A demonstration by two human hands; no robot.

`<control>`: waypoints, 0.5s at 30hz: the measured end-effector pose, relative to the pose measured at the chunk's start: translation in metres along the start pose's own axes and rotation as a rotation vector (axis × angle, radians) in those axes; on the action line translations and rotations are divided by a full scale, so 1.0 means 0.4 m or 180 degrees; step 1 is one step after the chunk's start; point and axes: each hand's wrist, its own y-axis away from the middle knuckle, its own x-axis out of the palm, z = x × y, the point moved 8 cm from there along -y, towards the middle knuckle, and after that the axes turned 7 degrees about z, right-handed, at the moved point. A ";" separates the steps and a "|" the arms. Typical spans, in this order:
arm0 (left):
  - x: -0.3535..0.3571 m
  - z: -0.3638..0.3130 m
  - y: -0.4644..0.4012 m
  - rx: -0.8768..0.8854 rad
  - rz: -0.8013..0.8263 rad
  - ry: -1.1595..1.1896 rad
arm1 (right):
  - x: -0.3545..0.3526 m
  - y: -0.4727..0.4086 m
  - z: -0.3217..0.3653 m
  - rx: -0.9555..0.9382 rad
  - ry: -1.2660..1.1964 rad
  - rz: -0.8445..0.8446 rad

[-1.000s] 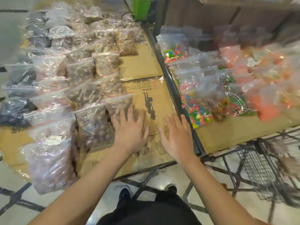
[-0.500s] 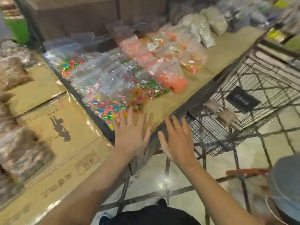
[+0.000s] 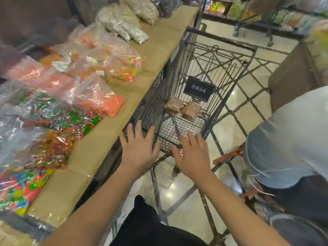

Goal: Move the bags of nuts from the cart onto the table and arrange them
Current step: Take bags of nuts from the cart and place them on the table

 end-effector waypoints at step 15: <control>0.126 -0.175 -0.774 0.0750 0.0686 -0.0218 | 0.037 -0.613 -0.279 0.0874 -0.0078 0.0523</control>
